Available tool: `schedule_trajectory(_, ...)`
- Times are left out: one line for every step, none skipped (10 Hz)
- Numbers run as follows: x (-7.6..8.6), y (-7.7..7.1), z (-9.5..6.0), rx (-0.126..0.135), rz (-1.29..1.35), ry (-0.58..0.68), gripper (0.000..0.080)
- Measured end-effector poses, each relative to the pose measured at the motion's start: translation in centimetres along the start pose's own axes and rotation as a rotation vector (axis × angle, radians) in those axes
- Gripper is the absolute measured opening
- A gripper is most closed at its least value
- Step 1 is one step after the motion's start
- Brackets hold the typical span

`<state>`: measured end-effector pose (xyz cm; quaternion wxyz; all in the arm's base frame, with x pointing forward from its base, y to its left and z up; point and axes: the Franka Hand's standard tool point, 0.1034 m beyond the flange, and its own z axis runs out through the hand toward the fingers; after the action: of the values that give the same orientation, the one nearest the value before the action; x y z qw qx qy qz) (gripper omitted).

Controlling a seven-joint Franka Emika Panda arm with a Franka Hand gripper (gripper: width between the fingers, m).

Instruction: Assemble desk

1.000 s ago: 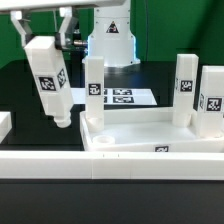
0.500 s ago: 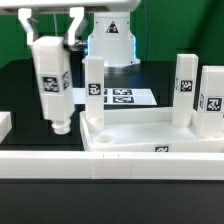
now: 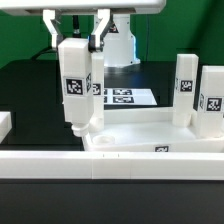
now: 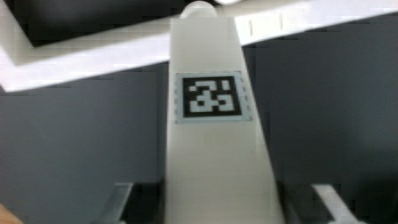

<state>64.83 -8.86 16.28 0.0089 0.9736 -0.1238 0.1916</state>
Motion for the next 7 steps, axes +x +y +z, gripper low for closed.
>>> schedule_trajectory(-0.4, -0.3, 0.0, 0.002, -0.004, 0.000, 0.0290)
schedule_trajectory(-0.8, -0.9, -0.3, 0.007, -0.007, 0.008, 0.0290)
schedule_trajectory(-1.5, -1.6, -0.8, 0.007, -0.019, 0.041, 0.0290)
schedule_trajectory(-2.3, -1.8, -0.9, 0.008, -0.025, 0.037, 0.0290)
schedule_trajectory(-2.6, -1.6, -0.9, 0.006, -0.026, 0.039, 0.0290)
schedule_trajectory(-2.9, -1.4, -0.7, 0.001, -0.025, 0.047, 0.0290)
schedule_trajectory(-3.1, -1.4, -0.6, 0.001, -0.025, 0.041, 0.0290)
